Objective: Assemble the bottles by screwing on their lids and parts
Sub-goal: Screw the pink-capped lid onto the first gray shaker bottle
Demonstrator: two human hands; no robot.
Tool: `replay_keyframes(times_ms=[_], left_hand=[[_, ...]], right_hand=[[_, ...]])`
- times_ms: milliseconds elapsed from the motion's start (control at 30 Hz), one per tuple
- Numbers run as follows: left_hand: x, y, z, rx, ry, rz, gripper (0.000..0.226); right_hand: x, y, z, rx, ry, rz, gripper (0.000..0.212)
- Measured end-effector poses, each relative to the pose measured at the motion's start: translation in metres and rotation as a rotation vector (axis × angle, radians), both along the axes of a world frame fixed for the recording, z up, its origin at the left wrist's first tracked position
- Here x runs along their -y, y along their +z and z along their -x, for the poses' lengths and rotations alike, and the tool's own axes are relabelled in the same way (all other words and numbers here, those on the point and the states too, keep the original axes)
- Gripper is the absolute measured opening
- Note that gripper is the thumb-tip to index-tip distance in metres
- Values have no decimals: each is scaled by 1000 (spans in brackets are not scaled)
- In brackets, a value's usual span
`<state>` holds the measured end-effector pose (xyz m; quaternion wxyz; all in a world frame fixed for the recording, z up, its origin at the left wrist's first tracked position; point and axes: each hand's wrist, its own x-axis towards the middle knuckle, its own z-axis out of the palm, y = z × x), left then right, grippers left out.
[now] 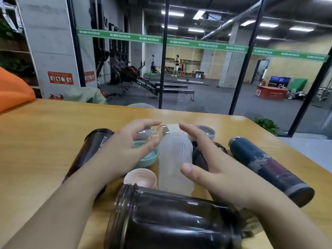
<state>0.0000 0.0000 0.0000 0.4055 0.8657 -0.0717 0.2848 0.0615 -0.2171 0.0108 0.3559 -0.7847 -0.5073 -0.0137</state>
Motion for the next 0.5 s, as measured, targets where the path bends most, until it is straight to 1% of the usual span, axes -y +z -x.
replay_keyframes(times_ms=[100,167,200,233,267,300,367,400,433,467,500], left_hand=[[-6,-3,-1,31,97,-183,34],[-10,-6,-2,36,153,-237,33],[-10,-7,-3,30,172,-245,33],[-10,-9,-4,18,185,-240,33],[-12,-10,-5,14,197,-240,33],[-11,-11,-6,-3,186,-242,33],[-8,-13,-7,-44,158,-267,33],[-7,-14,-7,-77,148,-286,33],[-6,-15,-7,-101,148,-295,34],[-6,-15,-7,-122,153,-301,34],[-6,-16,-8,-130,165,-303,34]], right_hand=[[7,3,11,-49,22,103,77],[8,1,16,-93,43,192,79],[-3,-10,9,-112,20,185,80],[-9,-20,3,-94,-4,235,85],[14,-43,-21,-50,32,248,90],[14,-76,-65,-66,30,262,91],[-12,-138,-149,-127,86,293,66],[-20,-150,-169,-141,138,331,54],[-14,-139,-154,-132,156,408,50],[6,-109,-103,-134,130,455,51],[12,-78,-61,-179,112,513,57]])
